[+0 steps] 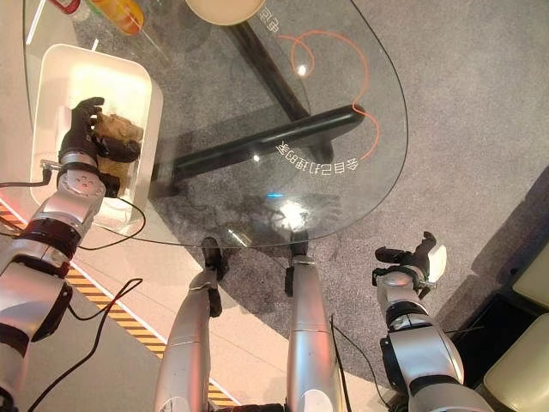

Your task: Wipe the table with a cloth and put it in the basket.

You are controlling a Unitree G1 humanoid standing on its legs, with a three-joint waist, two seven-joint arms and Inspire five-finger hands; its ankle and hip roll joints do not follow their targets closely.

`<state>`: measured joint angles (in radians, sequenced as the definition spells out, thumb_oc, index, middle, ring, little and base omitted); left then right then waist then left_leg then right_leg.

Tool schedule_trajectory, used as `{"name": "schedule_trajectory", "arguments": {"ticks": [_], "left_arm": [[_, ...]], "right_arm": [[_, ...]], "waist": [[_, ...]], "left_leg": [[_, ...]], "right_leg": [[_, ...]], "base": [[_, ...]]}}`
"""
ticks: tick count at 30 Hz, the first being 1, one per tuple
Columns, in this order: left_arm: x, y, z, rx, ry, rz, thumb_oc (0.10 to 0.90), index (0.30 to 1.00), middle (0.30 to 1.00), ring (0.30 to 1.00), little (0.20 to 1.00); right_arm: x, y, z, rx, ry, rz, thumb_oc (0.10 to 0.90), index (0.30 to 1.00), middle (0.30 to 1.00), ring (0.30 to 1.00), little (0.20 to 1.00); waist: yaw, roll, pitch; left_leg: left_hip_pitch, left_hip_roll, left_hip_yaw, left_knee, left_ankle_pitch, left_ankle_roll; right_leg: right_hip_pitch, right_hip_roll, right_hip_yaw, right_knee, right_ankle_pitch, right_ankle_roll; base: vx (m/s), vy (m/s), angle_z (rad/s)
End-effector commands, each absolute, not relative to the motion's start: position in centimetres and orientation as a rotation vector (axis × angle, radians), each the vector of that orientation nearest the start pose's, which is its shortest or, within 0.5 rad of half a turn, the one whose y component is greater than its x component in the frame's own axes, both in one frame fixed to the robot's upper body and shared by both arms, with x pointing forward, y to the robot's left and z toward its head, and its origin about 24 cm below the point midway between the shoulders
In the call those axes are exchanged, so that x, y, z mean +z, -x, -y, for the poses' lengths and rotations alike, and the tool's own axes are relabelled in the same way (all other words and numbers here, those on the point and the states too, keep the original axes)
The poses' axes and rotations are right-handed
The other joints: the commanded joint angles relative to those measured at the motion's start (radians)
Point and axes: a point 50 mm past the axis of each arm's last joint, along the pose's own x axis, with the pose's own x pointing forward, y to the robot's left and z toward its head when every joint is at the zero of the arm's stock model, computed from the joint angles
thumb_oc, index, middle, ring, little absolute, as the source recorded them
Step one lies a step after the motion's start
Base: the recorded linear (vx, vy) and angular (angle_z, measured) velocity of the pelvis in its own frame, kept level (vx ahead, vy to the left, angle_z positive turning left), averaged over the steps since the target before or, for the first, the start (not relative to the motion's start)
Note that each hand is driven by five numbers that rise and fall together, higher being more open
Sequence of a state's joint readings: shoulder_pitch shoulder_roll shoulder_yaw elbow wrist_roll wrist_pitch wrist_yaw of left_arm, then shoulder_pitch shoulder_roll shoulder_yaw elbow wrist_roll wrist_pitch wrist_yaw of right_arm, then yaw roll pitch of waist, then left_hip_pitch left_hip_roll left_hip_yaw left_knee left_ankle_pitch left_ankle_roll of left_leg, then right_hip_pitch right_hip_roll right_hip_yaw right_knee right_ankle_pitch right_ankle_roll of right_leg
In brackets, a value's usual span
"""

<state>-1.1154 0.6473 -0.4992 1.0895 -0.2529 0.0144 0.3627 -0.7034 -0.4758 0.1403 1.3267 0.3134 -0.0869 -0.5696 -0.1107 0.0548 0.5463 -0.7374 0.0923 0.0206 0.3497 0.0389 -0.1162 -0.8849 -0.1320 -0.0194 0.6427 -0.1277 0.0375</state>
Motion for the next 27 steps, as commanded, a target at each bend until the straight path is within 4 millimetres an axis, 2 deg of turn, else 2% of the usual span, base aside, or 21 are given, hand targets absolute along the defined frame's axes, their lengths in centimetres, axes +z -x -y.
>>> {"name": "schedule_trajectory", "arguments": {"ticks": [1,10,16,22,27], "left_arm": [[25.1,-39.5,-29.7,0.604,-0.620,0.175,0.800,0.900,0.900,0.900,0.900],[25.5,-39.4,-29.7,0.632,-0.617,0.205,0.800,0.900,0.900,0.900,0.900],[26.5,-39.0,-29.7,0.675,-0.550,0.312,0.800,0.900,0.900,0.900,0.900],[28.0,-38.0,-29.5,0.705,-0.512,0.479,0.800,0.900,0.900,0.900,0.900],[29.0,-36.9,-30.2,0.713,-0.462,0.575,0.800,0.900,0.900,0.900,0.900]], "right_arm": [[2.5,-29.4,34.9,-0.931,0.420,-0.429,0.800,0.900,0.900,0.900,0.900],[2.1,-29.2,34.8,-0.930,0.415,-0.434,0.800,0.900,0.900,0.900,0.900],[1.4,-28.8,34.6,-0.921,0.411,-0.444,0.800,0.900,0.900,0.900,0.900],[-0.2,-27.8,34.2,-0.897,0.383,-0.496,0.800,0.900,0.900,0.900,0.900],[-1.9,-26.2,34.3,-0.883,0.361,-0.563,0.800,0.900,0.900,0.900,0.900]], "waist": [[-0.009,0.020,-0.026],[-0.009,0.018,-0.026],[-0.008,0.014,-0.026],[0.002,0.010,-0.026],[0.019,0.002,-0.026]], "left_leg": [[-0.013,-0.043,0.094,0.139,-0.110,0.096],[-0.010,-0.042,0.095,0.138,-0.110,0.096],[0.018,-0.046,0.087,0.121,-0.106,0.094],[0.115,-0.050,0.075,0.054,-0.086,0.084],[0.273,-0.052,0.069,-0.043,-0.063,0.070]], "right_leg": [[0.053,0.055,-0.024,-0.114,0.061,-0.015],[0.056,0.056,-0.024,-0.115,0.062,-0.016],[0.083,0.061,-0.019,-0.127,0.065,-0.015],[0.179,0.060,-0.018,-0.181,0.075,-0.006],[0.336,0.049,-0.032,-0.260,0.085,0.008]], "base": [[0.00,0.000,0.00],[0.00,0.000,0.00],[0.00,0.000,0.00],[0.00,-0.036,0.04],[0.02,-0.067,0.04]]}}
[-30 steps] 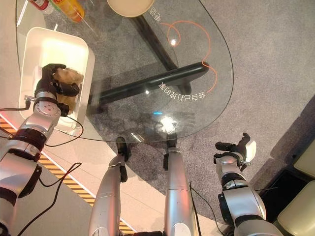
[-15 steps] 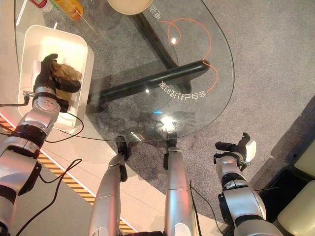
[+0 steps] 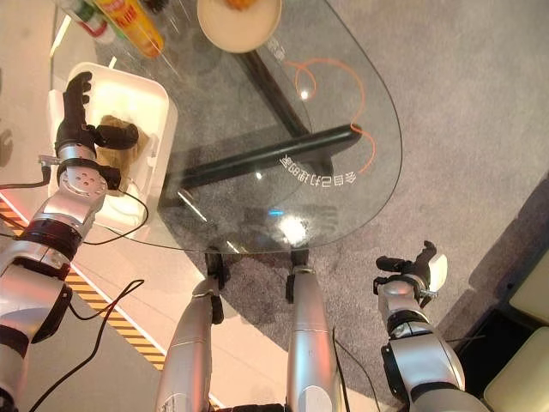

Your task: Wipe the table with a cloth and put it in the basket.

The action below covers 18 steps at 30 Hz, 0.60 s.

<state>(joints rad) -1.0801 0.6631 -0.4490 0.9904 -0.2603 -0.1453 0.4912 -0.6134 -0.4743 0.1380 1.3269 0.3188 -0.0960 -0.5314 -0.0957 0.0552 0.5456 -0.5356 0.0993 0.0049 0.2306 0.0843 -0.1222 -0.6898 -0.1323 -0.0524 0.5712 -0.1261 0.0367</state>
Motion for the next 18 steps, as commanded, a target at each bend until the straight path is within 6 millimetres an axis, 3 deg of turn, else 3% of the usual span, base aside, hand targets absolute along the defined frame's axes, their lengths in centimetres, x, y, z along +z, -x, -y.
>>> {"name": "schedule_trajectory", "arguments": {"ticks": [1,3,10,11,13,14,17,18], "left_arm": [[29.0,-36.7,-30.4,0.715,-0.458,0.582,0.800,0.900,0.900,0.900,0.900],[28.0,-36.4,-30.9,0.714,-0.457,0.565,0.800,0.900,0.900,0.900,0.900],[21.9,-34.4,-34.1,0.710,-0.371,0.423,0.800,0.900,0.900,0.900,0.900],[19.2,-33.5,-34.6,0.693,-0.341,0.362,0.800,0.900,0.900,0.900,0.900],[16.5,-32.6,-35.1,0.671,-0.314,0.292,0.800,0.900,0.900,0.900,0.900],[14.1,-31.7,-35.3,0.662,-0.276,0.232,0.800,0.900,0.900,0.900,0.900],[9.8,-30.2,-35.2,0.649,-0.236,0.110,0.800,0.900,0.900,0.900,0.900],[7.5,-29.2,-35.0,0.644,-0.230,0.039,0.800,0.900,0.900,0.900,0.900]], "right_arm": [[-2.1,-25.9,34.5,-0.882,0.359,-0.571,0.800,0.900,0.900,0.900,0.900],[-3.0,-24.8,34.6,-0.883,0.359,-0.606,0.800,0.900,0.900,0.900,0.900],[-6.6,-19.8,34.8,-0.855,0.388,-0.748,0.800,0.900,0.900,0.900,0.900],[-7.7,-18.3,34.6,-0.847,0.394,-0.795,0.800,0.900,0.900,0.900,0.900],[-8.8,-16.7,34.2,-0.826,0.406,-0.854,0.800,0.900,0.900,0.900,0.900],[-9.5,-15.5,33.9,-0.818,0.415,-0.899,0.800,0.900,0.900,0.900,0.900],[-10.5,-14.0,33.4,-0.791,0.432,-0.966,0.800,0.900,0.900,0.900,0.900],[-10.9,-13.3,33.2,-0.783,0.442,-0.993,0.800,0.900,0.900,0.900,0.900]], "waist": [[0.007,0.000,-0.028],[0.019,0.000,-0.064],[0.044,0.002,-0.203],[0.054,0.001,-0.242],[0.065,0.000,-0.281],[0.074,-0.001,-0.307],[0.089,-0.005,-0.346],[0.096,-0.008,-0.365]], "left_leg": [[0.092,-0.060,0.084,0.057,-0.098,0.074],[0.144,-0.067,0.079,0.009,-0.088,0.069],[0.314,-0.067,0.070,-0.140,-0.063,0.056],[0.364,-0.069,0.069,-0.173,-0.064,0.056],[0.407,-0.070,0.065,-0.203,-0.063,0.058],[0.435,-0.068,0.061,-0.217,-0.064,0.059],[0.475,-0.064,0.051,-0.240,-0.064,0.060],[0.493,-0.062,0.047,-0.252,-0.063,0.061]], "right_leg": [[0.164,0.047,-0.003,-0.209,0.094,0.011],[0.219,0.039,-0.011,-0.255,0.101,0.017],[0.414,0.023,-0.033,-0.412,0.126,0.024],[0.475,0.019,-0.041,-0.450,0.127,0.027],[0.532,0.019,-0.049,-0.485,0.127,0.028],[0.566,0.019,-0.056,-0.502,0.127,0.029],[0.616,0.020,-0.067,-0.528,0.127,0.030],[0.639,0.020,-0.071,-0.543,0.130,0.032]], "base": [[0.03,-0.053,0.00],[0.07,-0.059,0.02],[0.10,-0.031,0.06],[0.13,-0.034,0.07],[0.16,-0.040,0.09],[0.14,-0.035,0.24],[0.11,-0.021,0.22],[0.10,-0.007,0.14]]}}
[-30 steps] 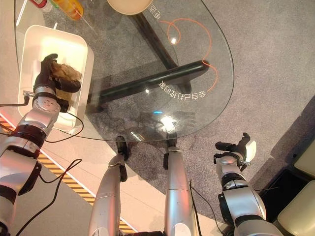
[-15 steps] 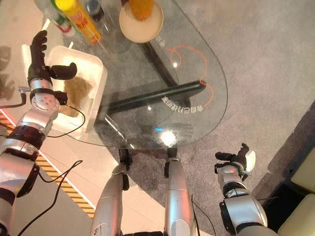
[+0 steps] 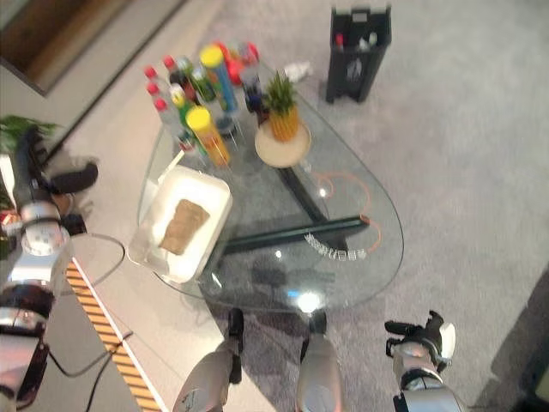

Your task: Wipe the table with a cloth and put it in the basket.

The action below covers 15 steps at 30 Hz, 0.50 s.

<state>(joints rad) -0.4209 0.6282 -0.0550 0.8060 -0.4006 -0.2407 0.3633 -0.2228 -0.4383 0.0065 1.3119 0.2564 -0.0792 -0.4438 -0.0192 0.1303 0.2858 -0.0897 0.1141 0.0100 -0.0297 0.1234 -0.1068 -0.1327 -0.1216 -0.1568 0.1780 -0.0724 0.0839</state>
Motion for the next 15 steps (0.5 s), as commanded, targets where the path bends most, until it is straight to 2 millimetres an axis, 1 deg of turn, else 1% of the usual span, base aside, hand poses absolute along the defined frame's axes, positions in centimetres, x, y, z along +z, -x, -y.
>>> {"name": "schedule_trajectory", "arguments": {"ticks": [1,2,3,4,5,6,8,9,10,11,12,13,15], "left_arm": [[5.5,-28.1,-34.9,0.644,-0.226,-0.027,0.800,0.900,0.900,0.900,0.900],[3.5,-26.8,-34.9,0.648,-0.242,-0.092,0.800,0.900,0.900,0.900,0.900],[1.9,-25.5,-35.2,0.657,-0.238,-0.150,0.800,0.900,0.900,0.900,0.900],[0.8,-24.6,-35.3,0.656,-0.239,-0.191,0.800,0.900,0.900,0.900,0.900],[-1.1,-23.2,-35.2,0.655,-0.234,-0.275,0.800,0.900,0.900,0.900,0.900],[-1.7,-22.7,-35.1,0.653,-0.233,-0.296,0.800,0.900,0.900,0.900,0.900],[-5.0,-20.6,-34.1,0.593,-0.243,-0.468,0.800,0.900,0.900,0.900,0.900],[-6.8,-19.2,-33.2,0.540,-0.262,-0.553,0.800,0.900,0.900,0.900,0.900],[-8.0,-18.3,-32.5,0.510,-0.259,-0.616,0.800,0.900,0.900,0.900,0.900],[-8.0,-18.2,-32.5,0.510,-0.259,-0.616,0.800,0.900,0.900,0.900,0.900],[-9.2,-17.2,-31.8,0.480,-0.235,-0.701,0.800,0.900,0.900,0.900,0.900],[-10.7,-15.6,-30.8,0.442,-0.231,-0.779,0.800,0.900,0.900,0.900,0.900],[-12.3,-13.8,-29.8,0.401,-0.193,-0.894,0.800,0.900,0.900,0.900,0.900]], "right_arm": [[-11.3,-12.8,32.9,-0.747,0.469,-1.021,0.800,0.900,0.900,0.900,0.900],[-11.6,-12.5,32.5,-0.698,0.501,-1.039,0.800,0.900,0.900,0.900,0.900],[-11.8,-12.2,32.3,-0.688,0.496,-1.057,0.800,0.900,0.900,0.900,0.900],[-12.0,-12.0,32.1,-0.681,0.485,-1.074,0.800,0.900,0.900,0.900,0.900],[-12.3,-11.6,31.8,-0.644,0.485,-1.100,0.800,0.900,0.900,0.900,0.900],[-12.4,-11.5,31.8,-0.627,0.491,-1.108,0.800,0.900,0.900,0.900,0.900],[-12.9,-11.6,30.9,-0.464,0.566,-1.123,0.800,0.900,0.900,0.900,0.900],[-13.1,-11.8,30.3,-0.395,0.598,-1.122,0.800,0.900,0.900,0.900,0.900],[-13.2,-11.9,29.9,-0.369,0.598,-1.126,0.800,0.900,0.900,0.900,0.900],[-13.2,-11.8,29.9,-0.369,0.598,-1.127,0.800,0.900,0.900,0.900,0.900],[-13.4,-11.8,29.6,-0.336,0.595,-1.136,0.800,0.900,0.900,0.900,0.900],[-13.7,-11.3,29.4,-0.308,0.598,-1.153,0.800,0.900,0.900,0.900,0.900],[-14.0,-10.8,29.1,-0.276,0.595,-1.184,0.800,0.900,0.900,0.900,0.900]], "waist": [[0.024,-0.085,-0.122],[0.030,-0.087,-0.138],[0.035,-0.090,-0.151],[0.037,-0.092,-0.158],[0.041,-0.095,-0.168],[0.042,-0.096,-0.171],[0.047,-0.100,-0.183],[0.049,-0.104,-0.189],[0.050,-0.107,-0.193],[0.050,-0.107,-0.193],[0.051,-0.109,-0.196],[0.051,-0.112,-0.203],[0.050,-0.114,-0.208]], "left_leg": [[0.065,-0.074,0.038,-0.002,-0.102,0.046],[0.079,-0.071,0.039,-0.010,-0.103,0.046],[0.090,-0.068,0.038,-0.015,-0.102,0.044],[0.099,-0.066,0.038,-0.020,-0.102,0.043],[0.111,-0.062,0.040,-0.026,-0.103,0.041],[0.116,-0.061,0.040,-0.030,-0.103,0.041],[0.134,-0.056,0.039,-0.040,-0.104,0.041],[0.141,-0.054,0.040,-0.043,-0.104,0.039],[0.146,-0.053,0.042,-0.044,-0.106,0.040],[0.147,-0.053,0.042,-0.044,-0.106,0.040],[0.153,-0.052,0.045,-0.044,-0.109,0.040],[0.162,-0.051,0.047,-0.045,-0.112,0.042],[0.173,-0.049,0.051,-0.048,-0.115,0.044]], "right_leg": [[0.104,0.010,0.031,-0.166,0.079,-0.014],[0.120,0.010,0.026,-0.180,0.082,-0.013],[0.134,0.010,0.025,-0.190,0.085,-0.012],[0.144,0.011,0.024,-0.197,0.086,-0.012],[0.159,0.011,0.021,-0.205,0.086,-0.011],[0.165,0.012,0.021,-0.208,0.086,-0.011],[0.186,0.014,0.016,-0.219,0.085,-0.012],[0.196,0.015,0.014,-0.224,0.085,-0.012],[0.203,0.016,0.013,-0.229,0.085,-0.012],[0.204,0.016,0.012,-0.229,0.085,-0.012],[0.212,0.015,0.012,-0.233,0.084,-0.012],[0.223,0.014,0.012,-0.240,0.085,-0.011],[0.234,0.013,0.009,-0.249,0.088,-0.008]], "base": [[0.10,0.006,0.15],[0.09,0.018,0.07],[0.07,0.018,0.05],[0.05,0.017,0.02],[0.03,0.010,0.03],[0.02,0.014,0.07],[0.01,0.022,0.14],[0.00,0.029,0.11],[0.00,0.019,0.05],[0.00,0.032,-0.01],[0.00,0.046,0.00],[0.01,0.062,-0.01],[0.01,0.043,-0.01]]}}
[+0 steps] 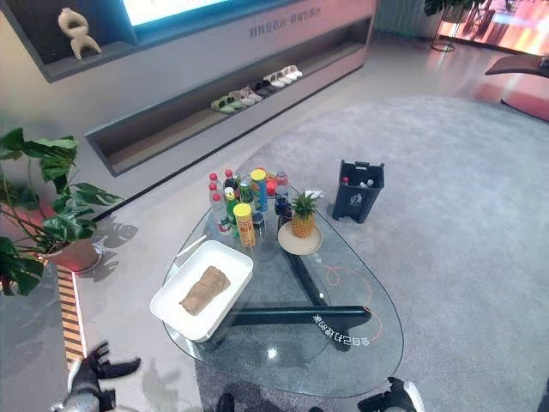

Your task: Wipe the table with a cloth and put it in the basket.

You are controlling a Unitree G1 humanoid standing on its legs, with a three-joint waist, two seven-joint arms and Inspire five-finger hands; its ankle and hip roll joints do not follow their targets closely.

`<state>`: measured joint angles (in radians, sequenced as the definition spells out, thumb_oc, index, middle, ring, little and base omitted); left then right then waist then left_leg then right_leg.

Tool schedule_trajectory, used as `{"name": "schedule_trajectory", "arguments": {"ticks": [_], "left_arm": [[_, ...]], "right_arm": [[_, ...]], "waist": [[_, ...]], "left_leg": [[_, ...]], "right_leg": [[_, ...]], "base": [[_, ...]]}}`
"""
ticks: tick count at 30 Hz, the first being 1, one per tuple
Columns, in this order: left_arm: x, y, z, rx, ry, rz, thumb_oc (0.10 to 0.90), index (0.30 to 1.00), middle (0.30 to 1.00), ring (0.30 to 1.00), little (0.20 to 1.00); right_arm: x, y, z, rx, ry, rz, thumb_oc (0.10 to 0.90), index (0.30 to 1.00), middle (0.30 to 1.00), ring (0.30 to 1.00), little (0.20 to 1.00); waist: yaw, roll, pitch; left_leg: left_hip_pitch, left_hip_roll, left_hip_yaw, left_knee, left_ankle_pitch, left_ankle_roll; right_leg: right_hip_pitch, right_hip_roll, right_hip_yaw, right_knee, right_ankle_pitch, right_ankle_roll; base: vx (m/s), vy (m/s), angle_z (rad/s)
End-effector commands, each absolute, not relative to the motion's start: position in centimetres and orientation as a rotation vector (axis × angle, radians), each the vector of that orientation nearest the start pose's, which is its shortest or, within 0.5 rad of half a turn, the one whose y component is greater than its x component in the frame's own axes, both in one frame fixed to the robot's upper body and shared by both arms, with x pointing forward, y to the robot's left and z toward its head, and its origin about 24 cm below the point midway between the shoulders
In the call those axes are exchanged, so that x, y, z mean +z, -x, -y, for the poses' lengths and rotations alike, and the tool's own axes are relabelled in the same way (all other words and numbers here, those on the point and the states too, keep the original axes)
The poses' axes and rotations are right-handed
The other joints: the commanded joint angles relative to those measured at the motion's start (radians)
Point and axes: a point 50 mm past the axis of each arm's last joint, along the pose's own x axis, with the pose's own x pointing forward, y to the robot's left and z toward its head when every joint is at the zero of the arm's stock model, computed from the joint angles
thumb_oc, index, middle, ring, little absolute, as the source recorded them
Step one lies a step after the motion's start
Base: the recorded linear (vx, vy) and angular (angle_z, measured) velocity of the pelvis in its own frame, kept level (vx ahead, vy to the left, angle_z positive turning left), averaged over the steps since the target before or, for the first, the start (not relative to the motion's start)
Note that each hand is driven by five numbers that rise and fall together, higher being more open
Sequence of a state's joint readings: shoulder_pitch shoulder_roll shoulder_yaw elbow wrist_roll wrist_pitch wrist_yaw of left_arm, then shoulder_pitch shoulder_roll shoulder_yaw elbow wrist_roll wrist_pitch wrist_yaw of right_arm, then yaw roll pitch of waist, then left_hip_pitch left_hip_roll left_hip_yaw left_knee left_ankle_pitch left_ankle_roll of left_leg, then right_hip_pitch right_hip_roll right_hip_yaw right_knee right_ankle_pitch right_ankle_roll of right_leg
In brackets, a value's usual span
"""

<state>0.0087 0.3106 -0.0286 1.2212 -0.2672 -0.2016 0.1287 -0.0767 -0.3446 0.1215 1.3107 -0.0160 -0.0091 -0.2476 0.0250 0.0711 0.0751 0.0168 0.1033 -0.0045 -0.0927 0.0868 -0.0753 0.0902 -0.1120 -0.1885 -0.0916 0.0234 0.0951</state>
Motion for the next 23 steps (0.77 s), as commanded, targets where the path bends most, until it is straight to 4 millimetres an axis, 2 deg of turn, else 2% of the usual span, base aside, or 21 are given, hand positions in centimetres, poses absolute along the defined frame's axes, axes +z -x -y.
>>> {"name": "schedule_trajectory", "arguments": {"ticks": [1,5,10,13,23], "left_arm": [[-12.6,-13.3,-29.6,0.387,-0.199,-0.920,0.800,0.900,0.900,0.900,0.900],[-14.2,-10.7,-28.5,0.286,-0.244,-1.100,0.800,0.900,0.900,0.900,0.900],[-15.1,-8.8,-27.8,0.211,-0.239,-1.269,0.800,0.900,0.900,0.900,0.900],[-15.3,-8.7,-27.4,0.186,-0.257,-1.295,0.800,0.900,0.900,0.900,0.900],[-15.3,-9.6,-26.7,0.140,-0.285,-1.273,0.800,0.900,0.900,0.900,0.900]], "right_arm": [[-14.1,-10.6,29.1,-0.266,0.599,-1.194,0.800,0.900,0.900,0.900,0.900],[-14.6,-9.6,28.5,-0.217,0.608,-1.262,0.800,0.900,0.900,0.900,0.900],[-14.9,-9.2,28.1,-0.184,0.621,-1.324,0.800,0.900,0.900,0.900,0.900],[-15.2,-8.6,27.8,-0.122,0.610,-1.399,0.800,0.900,0.900,0.900,0.900],[-15.4,-8.1,27.5,-0.043,0.600,-1.478,0.800,0.900,0.900,0.900,0.900]], "waist": [[0.005,-0.056,0.001],[0.003,-0.057,-0.005],[-0.004,-0.057,-0.011],[-0.007,-0.058,-0.014],[0.001,-0.064,-0.015]], "left_leg": [[0.068,-0.038,0.067,0.015,-0.079,0.013],[0.080,-0.035,0.078,0.007,-0.080,0.013],[0.088,-0.033,0.087,0.005,-0.086,0.013],[0.091,-0.033,0.093,0.005,-0.089,0.012],[0.092,-0.032,0.094,0.005,-0.090,0.014]], "right_leg": [[0.013,0.003,0.040,0.018,-0.006,-0.018],[0.019,-0.002,0.032,0.012,0.002,-0.009],[0.023,-0.005,0.031,0.005,0.008,-0.002],[0.023,-0.010,0.028,0.004,0.012,0.002],[0.019,-0.020,0.022,0.004,0.020,0.011]], "base": [[0.00,0.000,0.00],[0.00,0.017,-0.01],[0.02,0.032,-0.06],[0.02,0.031,-0.06],[0.00,0.004,0.00]]}}
